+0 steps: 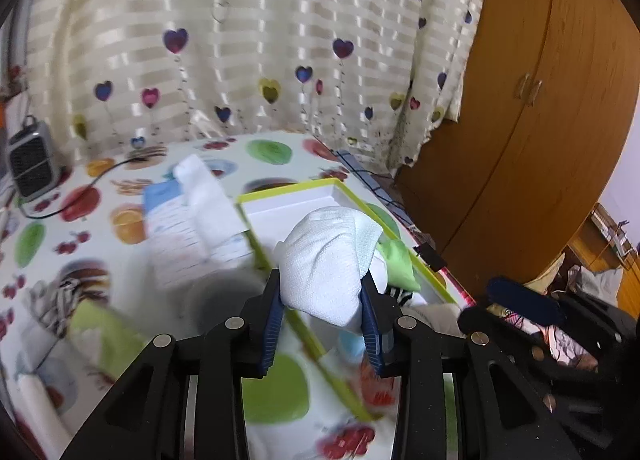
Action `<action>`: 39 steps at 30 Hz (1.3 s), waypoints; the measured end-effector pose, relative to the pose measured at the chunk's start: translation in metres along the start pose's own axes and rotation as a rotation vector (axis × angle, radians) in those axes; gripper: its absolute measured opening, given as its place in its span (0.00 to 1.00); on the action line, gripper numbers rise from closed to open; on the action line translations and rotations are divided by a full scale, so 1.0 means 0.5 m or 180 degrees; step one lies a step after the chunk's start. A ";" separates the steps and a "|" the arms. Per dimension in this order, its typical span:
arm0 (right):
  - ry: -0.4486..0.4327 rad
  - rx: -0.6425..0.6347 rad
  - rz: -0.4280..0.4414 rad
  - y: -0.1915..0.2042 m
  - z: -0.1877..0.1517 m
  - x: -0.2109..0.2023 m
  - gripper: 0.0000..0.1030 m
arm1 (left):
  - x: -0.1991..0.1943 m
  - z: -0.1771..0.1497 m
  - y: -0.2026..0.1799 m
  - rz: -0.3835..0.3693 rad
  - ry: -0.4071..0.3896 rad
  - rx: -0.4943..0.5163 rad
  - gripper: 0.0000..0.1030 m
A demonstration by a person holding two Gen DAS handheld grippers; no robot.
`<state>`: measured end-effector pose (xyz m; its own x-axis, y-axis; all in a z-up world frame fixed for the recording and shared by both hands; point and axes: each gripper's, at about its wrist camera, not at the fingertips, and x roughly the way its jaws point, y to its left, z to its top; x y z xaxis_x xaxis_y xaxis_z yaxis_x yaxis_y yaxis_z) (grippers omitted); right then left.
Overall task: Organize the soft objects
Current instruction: 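Lower the white sock into the tray and open the left gripper, then move both grippers back from the tray to the pile of soft items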
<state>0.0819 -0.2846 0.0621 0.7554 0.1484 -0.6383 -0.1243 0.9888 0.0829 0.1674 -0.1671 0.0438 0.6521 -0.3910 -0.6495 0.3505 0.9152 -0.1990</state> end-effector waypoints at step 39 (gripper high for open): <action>0.0040 -0.0745 0.0953 0.242 0.008 0.048 0.36 | -0.193 -0.135 0.291 0.0962 -0.0260 -0.0741 0.48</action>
<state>0.0877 -0.1613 0.0599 0.6555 0.4286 -0.6218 -0.4830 0.8709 0.0911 0.1102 0.0106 0.0282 0.7573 -0.0983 -0.6457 -0.0215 0.9843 -0.1751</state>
